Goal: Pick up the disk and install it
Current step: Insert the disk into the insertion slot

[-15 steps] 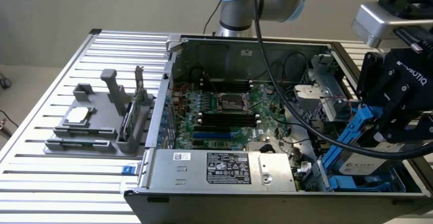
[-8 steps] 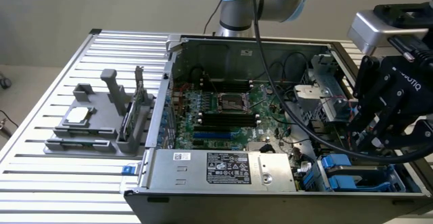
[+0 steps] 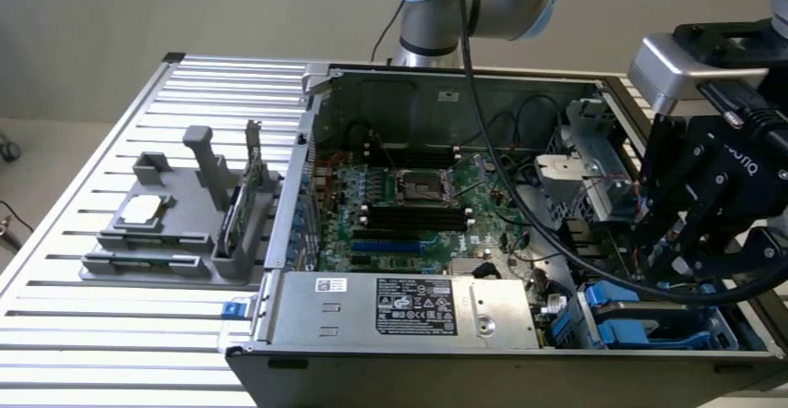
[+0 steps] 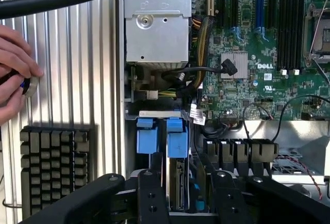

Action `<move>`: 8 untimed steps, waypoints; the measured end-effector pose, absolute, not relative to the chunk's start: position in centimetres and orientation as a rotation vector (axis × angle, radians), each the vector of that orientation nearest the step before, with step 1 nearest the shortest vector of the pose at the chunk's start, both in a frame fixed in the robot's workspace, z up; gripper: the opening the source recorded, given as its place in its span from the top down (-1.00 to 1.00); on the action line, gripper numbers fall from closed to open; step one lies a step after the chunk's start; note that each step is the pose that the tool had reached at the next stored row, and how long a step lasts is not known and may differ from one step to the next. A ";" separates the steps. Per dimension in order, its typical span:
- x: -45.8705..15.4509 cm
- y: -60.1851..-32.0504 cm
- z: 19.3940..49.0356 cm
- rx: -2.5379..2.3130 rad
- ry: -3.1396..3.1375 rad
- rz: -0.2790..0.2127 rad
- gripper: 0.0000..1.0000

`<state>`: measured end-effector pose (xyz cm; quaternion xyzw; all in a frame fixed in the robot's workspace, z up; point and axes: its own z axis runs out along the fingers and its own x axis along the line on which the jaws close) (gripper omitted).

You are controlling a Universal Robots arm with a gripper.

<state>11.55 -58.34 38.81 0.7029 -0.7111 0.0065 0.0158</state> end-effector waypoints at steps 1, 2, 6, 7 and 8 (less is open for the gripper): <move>11.6 -58.3 38.7 2.186 -2.212 0.020 0.19; 11.6 -58.3 38.6 2.186 -2.212 0.020 0.19; 11.8 -58.3 38.0 2.186 -2.212 0.020 0.37; 11.8 -58.3 37.9 2.186 -2.212 0.021 0.37; 11.9 -58.3 37.7 2.186 -2.212 0.021 0.37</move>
